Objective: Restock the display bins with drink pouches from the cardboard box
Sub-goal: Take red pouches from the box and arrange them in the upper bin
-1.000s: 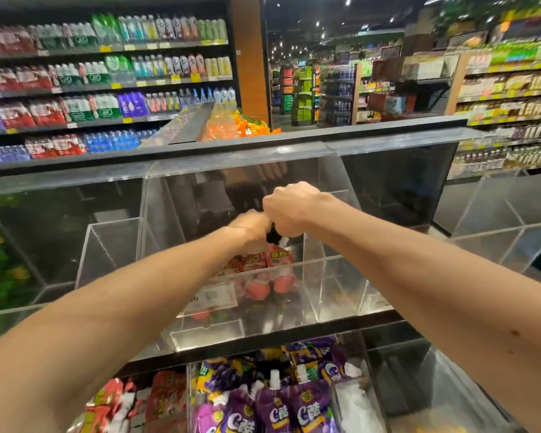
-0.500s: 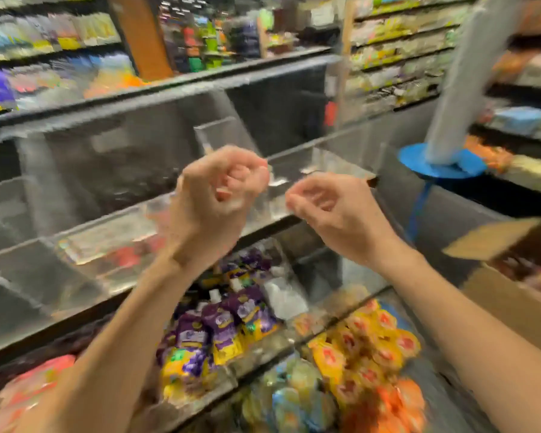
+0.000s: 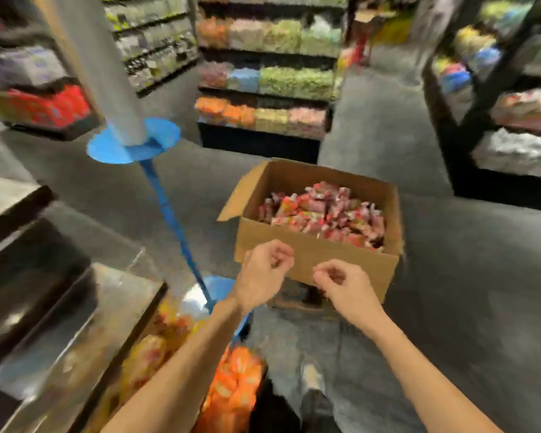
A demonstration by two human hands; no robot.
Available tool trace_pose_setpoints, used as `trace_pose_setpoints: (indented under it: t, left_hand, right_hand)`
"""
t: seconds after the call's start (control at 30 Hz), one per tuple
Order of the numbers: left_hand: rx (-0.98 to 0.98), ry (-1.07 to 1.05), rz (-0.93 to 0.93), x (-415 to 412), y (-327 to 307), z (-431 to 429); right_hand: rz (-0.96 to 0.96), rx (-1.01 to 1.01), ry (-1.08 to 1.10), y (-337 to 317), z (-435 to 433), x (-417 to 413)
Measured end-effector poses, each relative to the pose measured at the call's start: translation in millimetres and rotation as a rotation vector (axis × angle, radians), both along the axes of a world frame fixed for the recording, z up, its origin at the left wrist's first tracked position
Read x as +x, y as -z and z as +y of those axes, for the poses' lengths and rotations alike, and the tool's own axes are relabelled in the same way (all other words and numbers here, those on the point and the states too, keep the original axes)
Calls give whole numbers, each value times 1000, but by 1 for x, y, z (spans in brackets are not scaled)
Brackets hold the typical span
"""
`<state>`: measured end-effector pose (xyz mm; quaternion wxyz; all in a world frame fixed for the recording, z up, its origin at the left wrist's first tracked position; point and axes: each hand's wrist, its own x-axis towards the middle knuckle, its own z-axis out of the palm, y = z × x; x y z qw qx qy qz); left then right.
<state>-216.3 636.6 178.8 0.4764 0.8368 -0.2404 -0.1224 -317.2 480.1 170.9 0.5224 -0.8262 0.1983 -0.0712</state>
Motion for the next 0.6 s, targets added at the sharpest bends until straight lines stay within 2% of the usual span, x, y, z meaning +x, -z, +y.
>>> trace_pose_setpoints:
  t: [0.2,0.33,0.43,0.53,0.6]
  left_hand:
    - [211,-4,122,135,93,-122]
    - [388,-71,223,206,147,-176]
    - [517,-85,230,242,175,-201]
    - [637,-3,262,259,193,-219]
    - [775,55,286,265,207,-230]
  right_hand:
    - [186,11,80,79,-133,116]
    - [405,-46,71,126,-193,185]
    - [562,-87,-20,155,-219,225]
    - [674,-172,-91,179,-232,250]
    - [709,-87,-33,192,-234,263]
